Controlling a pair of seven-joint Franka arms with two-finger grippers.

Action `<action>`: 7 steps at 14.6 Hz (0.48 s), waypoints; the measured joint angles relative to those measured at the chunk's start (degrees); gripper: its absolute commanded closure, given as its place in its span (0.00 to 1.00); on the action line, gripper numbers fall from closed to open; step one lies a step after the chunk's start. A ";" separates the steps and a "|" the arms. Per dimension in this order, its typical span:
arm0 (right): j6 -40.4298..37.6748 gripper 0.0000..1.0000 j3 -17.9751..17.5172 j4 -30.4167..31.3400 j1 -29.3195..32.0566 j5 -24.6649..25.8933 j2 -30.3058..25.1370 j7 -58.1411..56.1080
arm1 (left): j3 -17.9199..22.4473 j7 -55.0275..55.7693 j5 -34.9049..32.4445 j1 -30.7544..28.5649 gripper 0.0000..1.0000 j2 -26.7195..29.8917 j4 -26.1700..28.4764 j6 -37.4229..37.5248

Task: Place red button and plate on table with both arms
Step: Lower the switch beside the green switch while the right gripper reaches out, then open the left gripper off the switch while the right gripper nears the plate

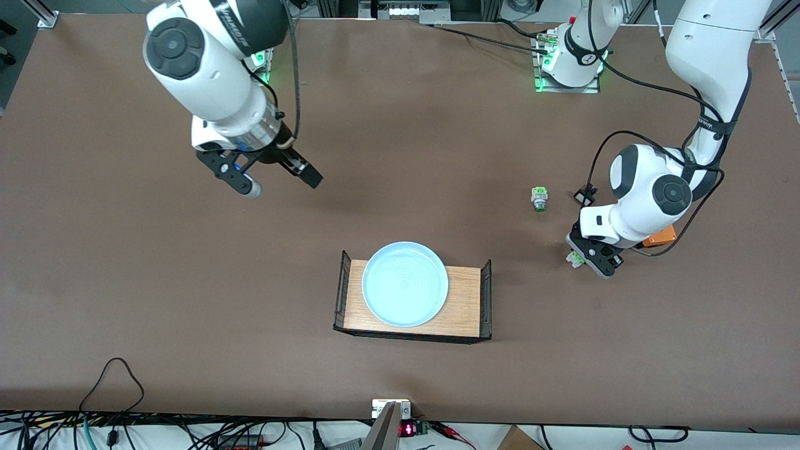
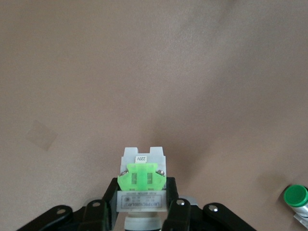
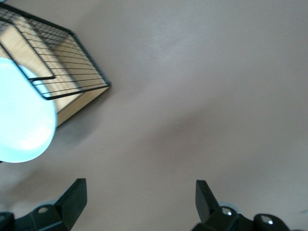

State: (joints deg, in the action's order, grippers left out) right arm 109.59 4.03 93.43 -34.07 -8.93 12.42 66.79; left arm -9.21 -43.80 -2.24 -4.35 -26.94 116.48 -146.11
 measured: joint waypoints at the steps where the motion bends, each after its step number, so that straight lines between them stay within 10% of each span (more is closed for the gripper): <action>1: 1.04 0.00 -0.01 -0.81 -0.68 -0.10 1.08 1.54 | -0.02 0.20 0.00 0.00 0.62 0.00 0.26 -0.08; 7: 5.58 0.00 0.00 -9.93 -3.97 -1.05 9.47 13.01 | -0.05 3.29 0.01 0.00 0.62 -0.69 2.88 -3.05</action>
State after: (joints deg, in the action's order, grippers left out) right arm 115.17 4.03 83.50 -38.04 -9.98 21.89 79.80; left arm -9.27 -40.50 -2.23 -4.34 -27.63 119.36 -149.16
